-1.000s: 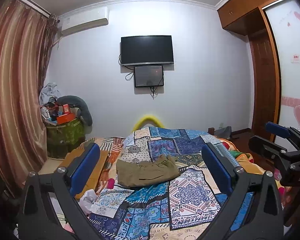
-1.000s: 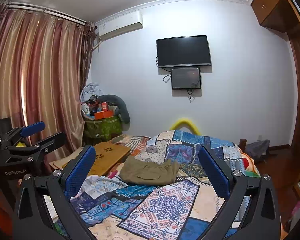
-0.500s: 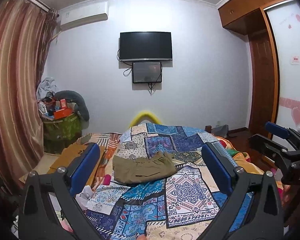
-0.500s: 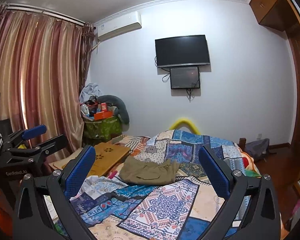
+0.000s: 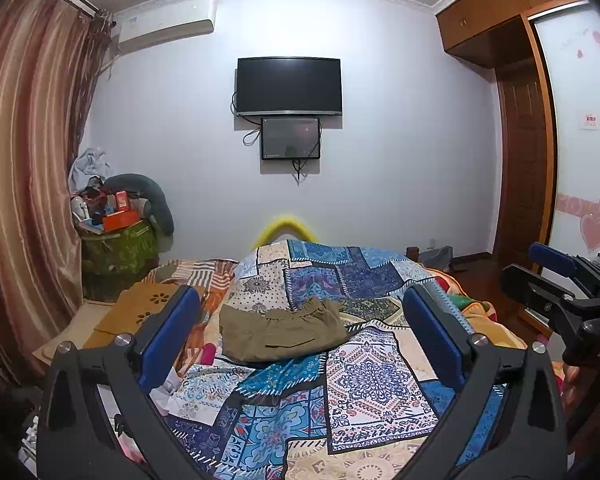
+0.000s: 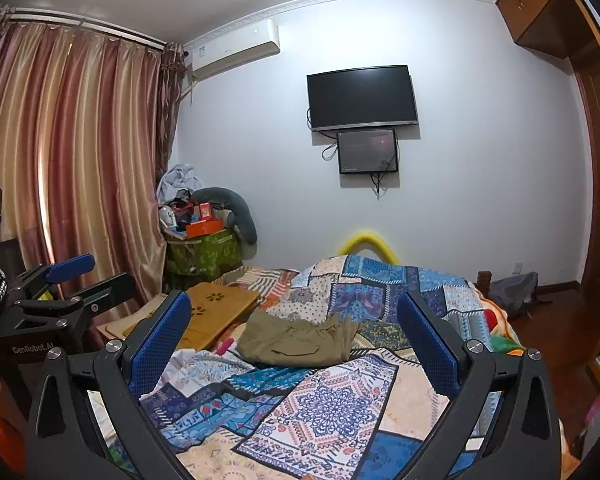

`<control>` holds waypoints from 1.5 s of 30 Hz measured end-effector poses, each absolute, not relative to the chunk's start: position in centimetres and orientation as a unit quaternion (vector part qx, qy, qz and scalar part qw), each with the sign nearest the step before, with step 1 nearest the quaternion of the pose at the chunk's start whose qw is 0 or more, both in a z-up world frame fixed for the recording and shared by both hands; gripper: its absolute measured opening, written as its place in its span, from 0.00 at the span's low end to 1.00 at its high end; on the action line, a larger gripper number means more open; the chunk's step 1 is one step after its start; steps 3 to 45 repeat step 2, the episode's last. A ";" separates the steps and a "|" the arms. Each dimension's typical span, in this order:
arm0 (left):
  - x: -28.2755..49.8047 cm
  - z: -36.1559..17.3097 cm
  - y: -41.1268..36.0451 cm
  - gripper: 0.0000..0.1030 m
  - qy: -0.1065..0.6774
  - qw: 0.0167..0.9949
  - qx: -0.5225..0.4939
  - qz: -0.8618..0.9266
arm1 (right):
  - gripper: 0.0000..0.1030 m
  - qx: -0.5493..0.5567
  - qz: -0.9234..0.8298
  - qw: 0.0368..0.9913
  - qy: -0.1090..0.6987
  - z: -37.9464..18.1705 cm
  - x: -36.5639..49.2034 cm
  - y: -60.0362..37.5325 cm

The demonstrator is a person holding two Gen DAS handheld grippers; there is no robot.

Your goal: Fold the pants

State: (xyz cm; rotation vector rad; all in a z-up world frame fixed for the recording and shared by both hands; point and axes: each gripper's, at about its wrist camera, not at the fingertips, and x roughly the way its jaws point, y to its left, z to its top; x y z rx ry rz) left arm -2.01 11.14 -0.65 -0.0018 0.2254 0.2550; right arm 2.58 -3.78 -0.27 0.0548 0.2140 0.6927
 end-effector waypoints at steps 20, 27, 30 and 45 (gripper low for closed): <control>-1.9 -0.7 11.3 1.00 0.114 0.985 -0.001 0.126 | 0.99 0.026 0.337 0.935 0.105 -0.3 2.6 -3.8; -1.9 -0.7 11.3 1.00 0.114 0.985 -0.001 0.126 | 0.99 0.026 0.337 0.935 0.105 -0.3 2.6 -3.8; -1.9 -0.7 11.3 1.00 0.114 0.985 -0.001 0.126 | 0.99 0.026 0.337 0.935 0.105 -0.3 2.6 -3.8; -1.9 -0.7 11.3 1.00 0.114 0.985 -0.001 0.126 | 0.99 0.026 0.337 0.935 0.105 -0.3 2.6 -3.8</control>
